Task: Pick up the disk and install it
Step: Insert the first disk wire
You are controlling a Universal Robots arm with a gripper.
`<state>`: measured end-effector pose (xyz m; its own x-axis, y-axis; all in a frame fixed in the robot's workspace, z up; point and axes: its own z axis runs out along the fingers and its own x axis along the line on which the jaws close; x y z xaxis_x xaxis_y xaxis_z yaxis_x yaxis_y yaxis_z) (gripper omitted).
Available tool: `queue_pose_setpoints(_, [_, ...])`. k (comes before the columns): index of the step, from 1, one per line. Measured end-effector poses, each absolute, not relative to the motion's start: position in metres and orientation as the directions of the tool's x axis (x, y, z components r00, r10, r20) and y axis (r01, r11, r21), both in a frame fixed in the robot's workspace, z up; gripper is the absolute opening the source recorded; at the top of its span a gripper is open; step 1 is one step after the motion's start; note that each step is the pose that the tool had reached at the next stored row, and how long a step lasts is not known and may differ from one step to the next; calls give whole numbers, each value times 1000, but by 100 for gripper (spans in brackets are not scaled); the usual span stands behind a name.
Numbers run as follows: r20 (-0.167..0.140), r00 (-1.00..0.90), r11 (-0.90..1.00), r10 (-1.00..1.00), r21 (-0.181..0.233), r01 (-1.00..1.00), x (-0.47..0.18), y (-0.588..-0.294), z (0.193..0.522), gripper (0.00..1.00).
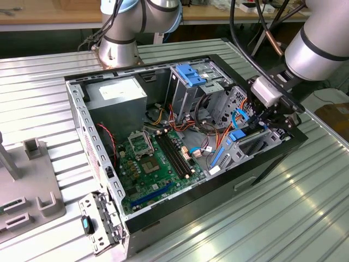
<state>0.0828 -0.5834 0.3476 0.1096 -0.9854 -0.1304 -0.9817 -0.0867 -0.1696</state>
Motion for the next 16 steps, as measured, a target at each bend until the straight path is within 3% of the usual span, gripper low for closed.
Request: queue_pose_setpoints(16, [-132, 91, -70, -987, -151, -986, 82, -583, 346, 16])
